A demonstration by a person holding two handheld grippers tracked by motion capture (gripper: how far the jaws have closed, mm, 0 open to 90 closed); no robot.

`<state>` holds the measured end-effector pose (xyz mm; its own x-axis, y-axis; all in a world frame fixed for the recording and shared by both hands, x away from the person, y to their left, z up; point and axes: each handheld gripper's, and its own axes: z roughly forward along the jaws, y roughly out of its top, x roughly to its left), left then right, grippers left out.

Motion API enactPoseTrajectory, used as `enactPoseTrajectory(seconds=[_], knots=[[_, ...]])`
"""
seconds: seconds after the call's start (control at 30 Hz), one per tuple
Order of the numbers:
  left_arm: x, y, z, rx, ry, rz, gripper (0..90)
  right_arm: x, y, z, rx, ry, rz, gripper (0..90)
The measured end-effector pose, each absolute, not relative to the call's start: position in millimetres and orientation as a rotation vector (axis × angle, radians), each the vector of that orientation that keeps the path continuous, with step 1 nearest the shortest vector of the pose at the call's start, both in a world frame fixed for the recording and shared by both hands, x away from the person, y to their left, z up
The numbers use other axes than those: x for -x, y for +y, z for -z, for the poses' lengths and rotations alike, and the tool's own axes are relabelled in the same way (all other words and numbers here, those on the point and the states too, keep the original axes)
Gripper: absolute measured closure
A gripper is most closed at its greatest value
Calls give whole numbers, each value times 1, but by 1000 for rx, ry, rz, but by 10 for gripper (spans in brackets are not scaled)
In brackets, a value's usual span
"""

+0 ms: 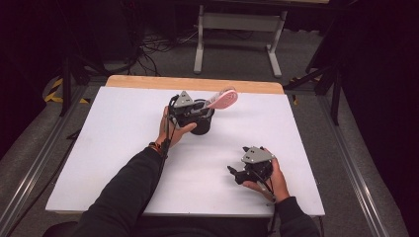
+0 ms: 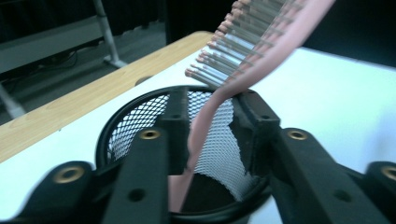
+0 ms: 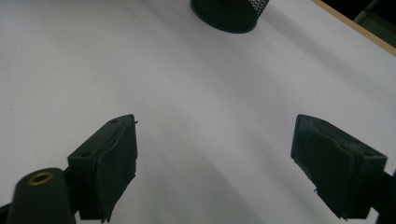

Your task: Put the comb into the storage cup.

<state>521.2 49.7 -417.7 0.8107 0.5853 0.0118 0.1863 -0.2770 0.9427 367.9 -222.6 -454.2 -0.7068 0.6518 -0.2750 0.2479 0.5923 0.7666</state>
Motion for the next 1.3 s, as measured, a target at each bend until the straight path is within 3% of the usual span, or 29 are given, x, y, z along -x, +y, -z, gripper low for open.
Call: enactPoseTrajectory(seconds=[0.27,0.4,0.8,0.87,1.3], knots=[[-520,53,414,-1844,586,-473,545,-368,-221,455,-699,2293,-973,155],[-517,53,414,-1860,563,-469,552,-367,-220,455,-698,2299,-970,155],[-512,54,408,-1859,532,-507,429,-367,-220,455,-684,2299,-959,155],[-511,54,407,-1850,531,-510,374,-366,-220,455,-682,2296,-965,155],[-505,58,396,-1844,495,-548,268,-365,-220,454,-676,2287,-985,155]])
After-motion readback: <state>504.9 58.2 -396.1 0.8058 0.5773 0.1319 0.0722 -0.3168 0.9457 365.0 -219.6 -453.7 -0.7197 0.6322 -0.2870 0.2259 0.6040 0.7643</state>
